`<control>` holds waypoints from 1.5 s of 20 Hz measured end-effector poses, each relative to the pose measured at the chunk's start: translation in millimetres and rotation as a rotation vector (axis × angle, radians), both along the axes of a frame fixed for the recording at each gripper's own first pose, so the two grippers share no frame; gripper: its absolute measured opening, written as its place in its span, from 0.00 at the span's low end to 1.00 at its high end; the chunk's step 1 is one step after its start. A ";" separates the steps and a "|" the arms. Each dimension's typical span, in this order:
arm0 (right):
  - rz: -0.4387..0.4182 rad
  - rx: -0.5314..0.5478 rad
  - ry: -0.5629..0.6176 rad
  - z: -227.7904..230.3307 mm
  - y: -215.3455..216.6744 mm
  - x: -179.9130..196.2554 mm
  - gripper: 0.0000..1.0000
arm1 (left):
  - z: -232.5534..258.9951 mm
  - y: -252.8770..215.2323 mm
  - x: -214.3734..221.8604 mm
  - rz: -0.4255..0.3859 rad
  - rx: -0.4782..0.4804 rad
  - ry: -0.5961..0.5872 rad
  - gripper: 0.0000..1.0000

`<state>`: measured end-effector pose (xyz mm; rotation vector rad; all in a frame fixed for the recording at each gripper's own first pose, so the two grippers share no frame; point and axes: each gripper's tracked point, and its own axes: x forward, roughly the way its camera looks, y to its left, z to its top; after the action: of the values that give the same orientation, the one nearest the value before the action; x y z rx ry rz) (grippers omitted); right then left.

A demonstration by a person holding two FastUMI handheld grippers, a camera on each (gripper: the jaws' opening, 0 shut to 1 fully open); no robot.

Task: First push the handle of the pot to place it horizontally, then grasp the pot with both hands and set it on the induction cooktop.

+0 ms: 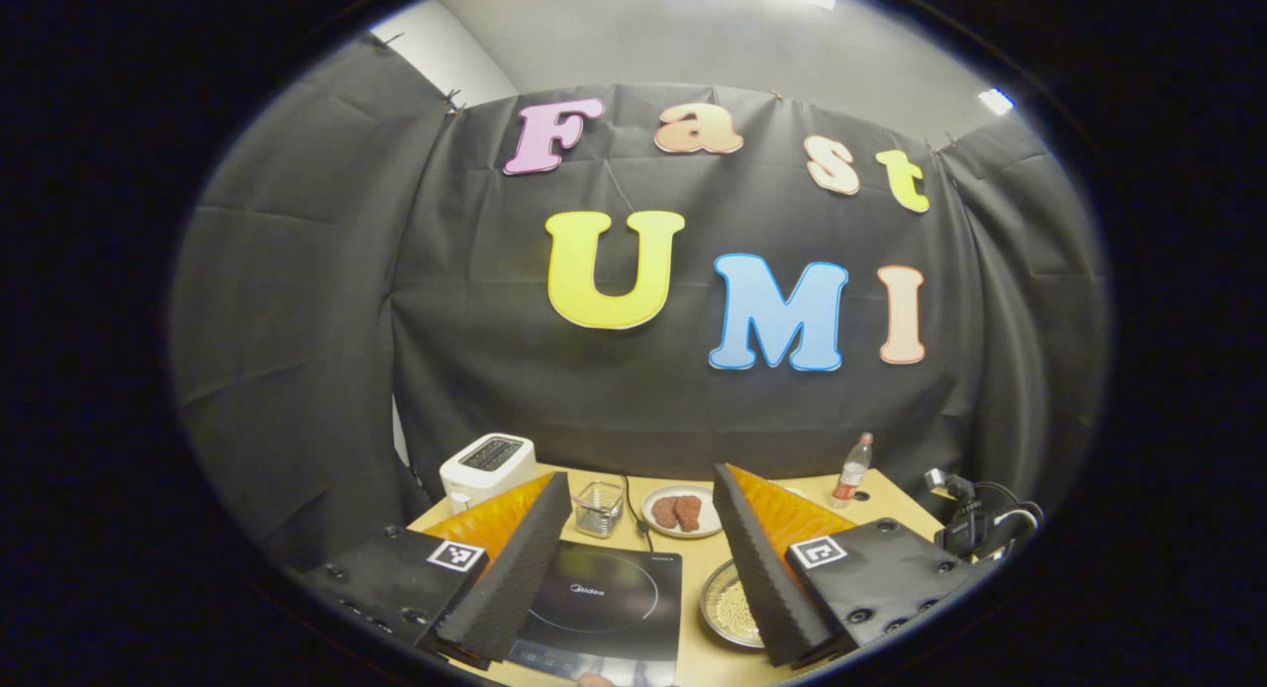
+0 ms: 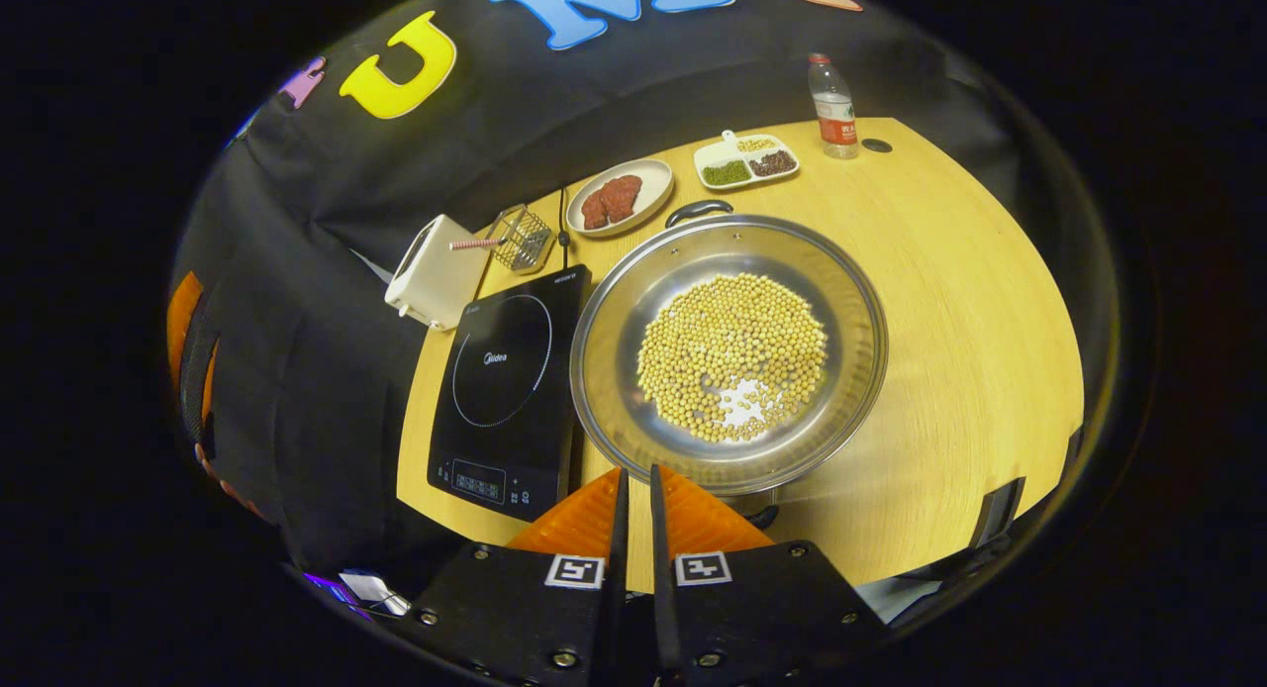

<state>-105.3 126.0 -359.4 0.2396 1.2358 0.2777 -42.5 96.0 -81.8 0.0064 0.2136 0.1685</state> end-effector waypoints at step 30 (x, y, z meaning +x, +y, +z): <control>-0.083 -0.041 0.170 -82.3 -2.3 -19.7 0.00 | -5.6 11.1 -11.8 0.011 0.000 0.037 0.94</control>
<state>-125.0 123.7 -441.7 0.2831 1.3946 0.1626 -54.3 107.2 -87.4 0.0083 0.2505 0.1794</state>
